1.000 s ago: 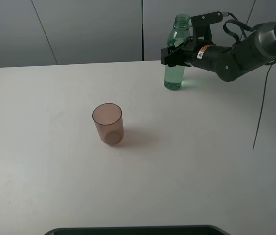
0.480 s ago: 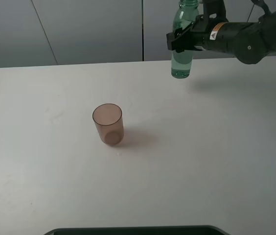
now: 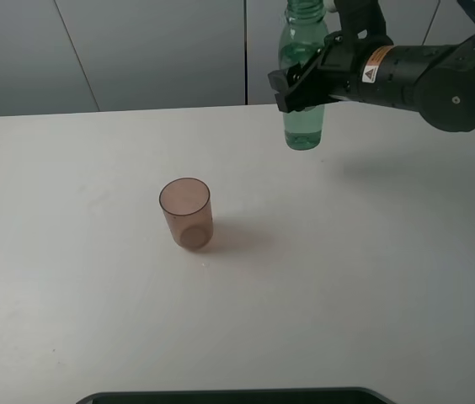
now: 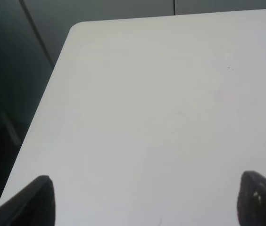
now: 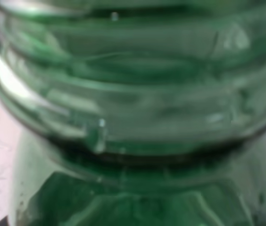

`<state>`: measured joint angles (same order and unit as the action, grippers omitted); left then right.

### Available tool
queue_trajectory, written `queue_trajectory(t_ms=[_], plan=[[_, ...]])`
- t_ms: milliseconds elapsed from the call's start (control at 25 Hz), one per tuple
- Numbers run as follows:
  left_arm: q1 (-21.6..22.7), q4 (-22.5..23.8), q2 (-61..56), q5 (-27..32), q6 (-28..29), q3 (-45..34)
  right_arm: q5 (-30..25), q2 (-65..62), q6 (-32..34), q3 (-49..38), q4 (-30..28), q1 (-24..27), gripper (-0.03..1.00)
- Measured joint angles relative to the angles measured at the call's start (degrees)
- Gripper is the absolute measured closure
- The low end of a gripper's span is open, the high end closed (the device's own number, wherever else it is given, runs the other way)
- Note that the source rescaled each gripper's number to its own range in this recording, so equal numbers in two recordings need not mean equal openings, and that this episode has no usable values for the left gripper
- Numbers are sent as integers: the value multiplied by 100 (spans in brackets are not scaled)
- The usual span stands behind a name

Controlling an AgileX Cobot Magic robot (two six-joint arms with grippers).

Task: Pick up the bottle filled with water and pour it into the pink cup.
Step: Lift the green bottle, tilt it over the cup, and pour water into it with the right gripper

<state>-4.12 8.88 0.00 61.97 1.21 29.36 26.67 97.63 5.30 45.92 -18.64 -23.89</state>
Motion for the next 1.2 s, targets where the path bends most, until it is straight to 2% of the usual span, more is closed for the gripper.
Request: queue_trajectory(t_ms=[120,240,600,720,1000,1200], plan=[[0,0,0,0,0,0,23,-119,-368,-114,144,-245,96],[0,0,0,0,0,0,34,-159,-1132,-156,339,-383,96],[0,0,0,0,0,0,281,-159,-2808,-166,686,-399,96],[0,0,0,0,0,0,378,-159,-3100,-166,744,-399,96],[0,0,0,0,0,0,427,-159,-3317,-166,772,-591,96],[0,0,0,0,0,0,458,-159,-3874,-166,974,-816,96]])
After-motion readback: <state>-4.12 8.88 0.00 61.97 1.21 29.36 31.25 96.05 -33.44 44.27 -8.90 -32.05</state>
